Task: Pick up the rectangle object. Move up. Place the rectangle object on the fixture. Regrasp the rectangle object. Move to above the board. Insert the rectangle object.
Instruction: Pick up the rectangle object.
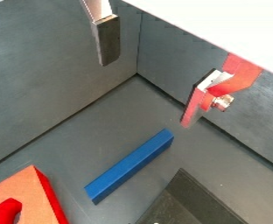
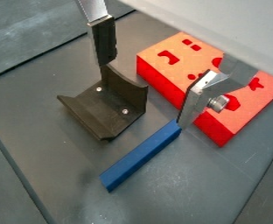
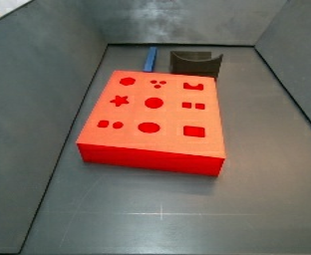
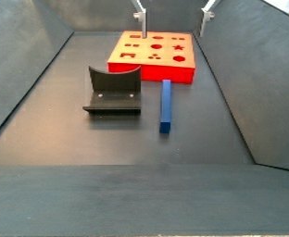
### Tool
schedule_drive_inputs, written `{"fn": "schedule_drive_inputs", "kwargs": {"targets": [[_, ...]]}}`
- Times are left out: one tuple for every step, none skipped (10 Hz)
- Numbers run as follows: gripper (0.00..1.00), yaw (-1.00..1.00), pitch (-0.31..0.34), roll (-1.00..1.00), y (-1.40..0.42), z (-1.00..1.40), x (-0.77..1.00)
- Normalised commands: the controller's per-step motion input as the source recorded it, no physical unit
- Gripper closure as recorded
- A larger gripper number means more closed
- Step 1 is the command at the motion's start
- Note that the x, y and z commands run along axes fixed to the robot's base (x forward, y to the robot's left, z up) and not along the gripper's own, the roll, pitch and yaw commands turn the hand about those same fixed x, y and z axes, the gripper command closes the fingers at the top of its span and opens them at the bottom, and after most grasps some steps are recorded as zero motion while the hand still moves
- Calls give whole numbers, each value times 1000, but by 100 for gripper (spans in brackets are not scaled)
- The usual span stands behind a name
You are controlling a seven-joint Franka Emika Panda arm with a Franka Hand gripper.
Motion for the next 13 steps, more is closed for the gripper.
{"fn": "schedule_drive_inputs", "kwargs": {"targets": [[0,-23,-236,107,226,-706,-151],[0,0,-126,94,303,-951,-489],[0,86,-140,69,511,-1000,-294],[0,91,-136,69,526,-1000,-251],[0,3,-100,73,454,-1000,-109],[0,-43,-6,80,366,-1000,43],[0,-371,10,96,351,-1000,480],[0,-374,0,97,340,-1000,414],[0,-340,0,136,226,-1000,306],[0,-334,0,169,9,-1000,194],[0,-306,-16,169,-69,-1000,0],[0,-209,-51,171,-123,-1000,-26],[0,-94,-123,137,-123,-951,-14]]}}
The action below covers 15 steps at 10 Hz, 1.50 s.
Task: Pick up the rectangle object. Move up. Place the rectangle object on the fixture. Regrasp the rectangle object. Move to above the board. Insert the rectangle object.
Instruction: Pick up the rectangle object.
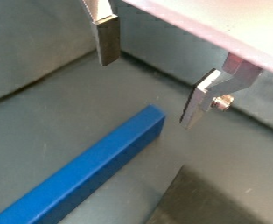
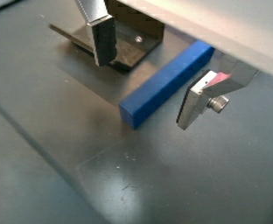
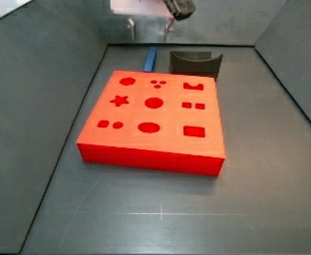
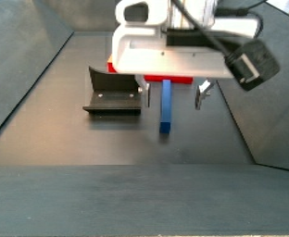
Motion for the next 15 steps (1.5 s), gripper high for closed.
{"fn": "schedule_drive_inputs", "kwargs": {"targets": [[0,-77,-216,6,0,-834,-26],[0,-89,-243,-40,0,-749,0],[0,-120,-243,-49,20,-734,0],[0,-114,-244,0,0,-657,-17],[0,-191,-339,-64,9,-434,-3],[0,-103,-283,-113,57,-211,0],[0,-77,-93,-49,77,-29,0],[0,-43,-299,-231,189,0,0],[0,-26,-291,-251,220,-83,0],[0,0,0,0,0,-17,0],[0,-166,-9,100,-326,-140,-111],[0,-149,-21,61,-220,-74,-100],[100,0,0,0,0,0,0],[100,0,0,0,0,0,0],[100,0,0,0,0,0,0]]}}
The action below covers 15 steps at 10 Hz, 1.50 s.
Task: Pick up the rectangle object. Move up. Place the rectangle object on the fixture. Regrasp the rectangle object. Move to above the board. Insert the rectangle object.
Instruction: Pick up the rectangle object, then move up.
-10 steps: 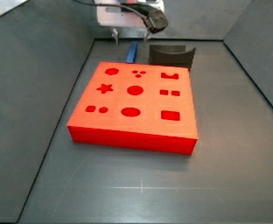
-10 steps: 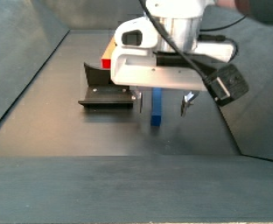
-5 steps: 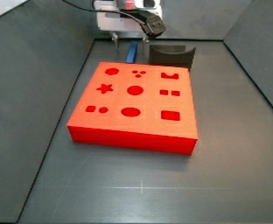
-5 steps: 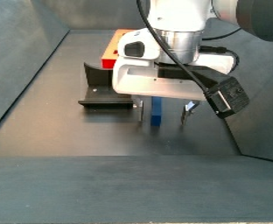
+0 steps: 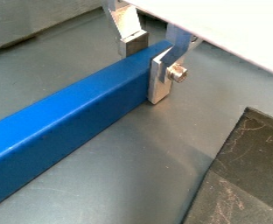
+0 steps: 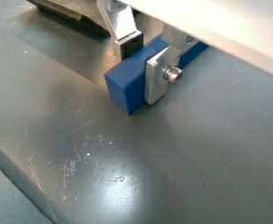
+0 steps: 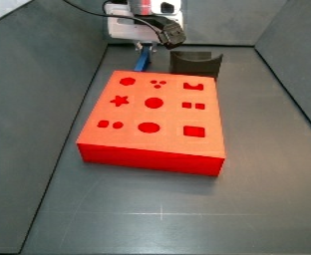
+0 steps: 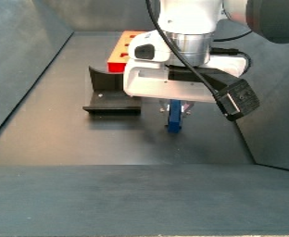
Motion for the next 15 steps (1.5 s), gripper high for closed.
{"fn": "schedule_drive_inputs", "kwargs": {"targets": [[100,0,0,0,0,0,0],[100,0,0,0,0,0,0],[100,0,0,0,0,0,0],[100,0,0,0,0,0,0],[100,0,0,0,0,0,0],[100,0,0,0,0,0,0],[100,0,0,0,0,0,0],[100,0,0,0,0,0,0],[100,0,0,0,0,0,0],[100,0,0,0,0,0,0],[100,0,0,0,0,833,0],[100,-33,31,0,-36,724,23],[100,-38,67,9,-17,590,16],[100,-38,77,19,-4,494,12],[100,-37,72,37,-1,290,-7]]}}
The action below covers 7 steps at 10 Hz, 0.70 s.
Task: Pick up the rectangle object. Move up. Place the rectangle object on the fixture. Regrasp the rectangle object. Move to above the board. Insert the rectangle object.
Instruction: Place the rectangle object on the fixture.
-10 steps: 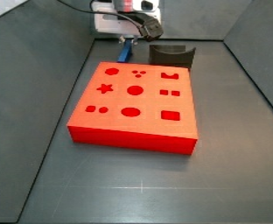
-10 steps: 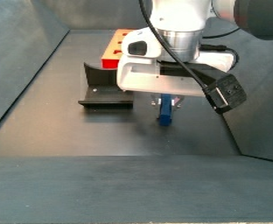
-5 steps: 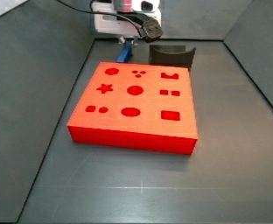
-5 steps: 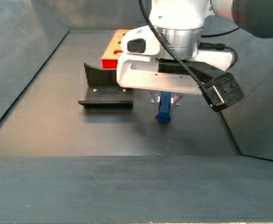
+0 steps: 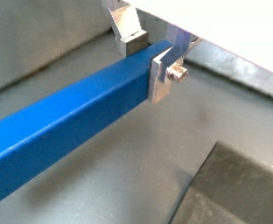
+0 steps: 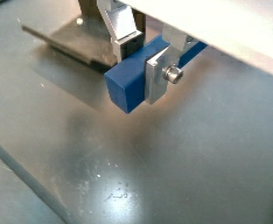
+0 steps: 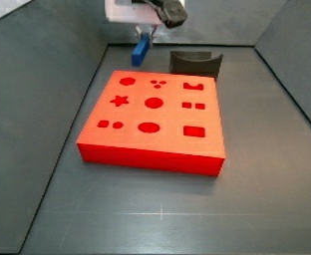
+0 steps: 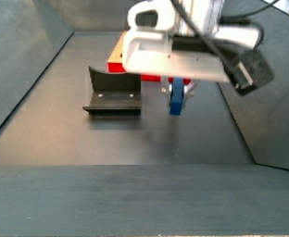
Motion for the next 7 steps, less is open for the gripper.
{"fn": "schedule_drive_inputs", "kwargs": {"targets": [[100,0,0,0,0,1000,0],[100,7,-17,12,4,1000,5],[100,-1,17,18,3,1000,-15],[100,-11,25,29,4,1000,-20],[100,-22,30,43,3,1000,-25],[100,-26,34,56,4,1000,-31],[100,-23,37,64,3,1000,-35]]}}
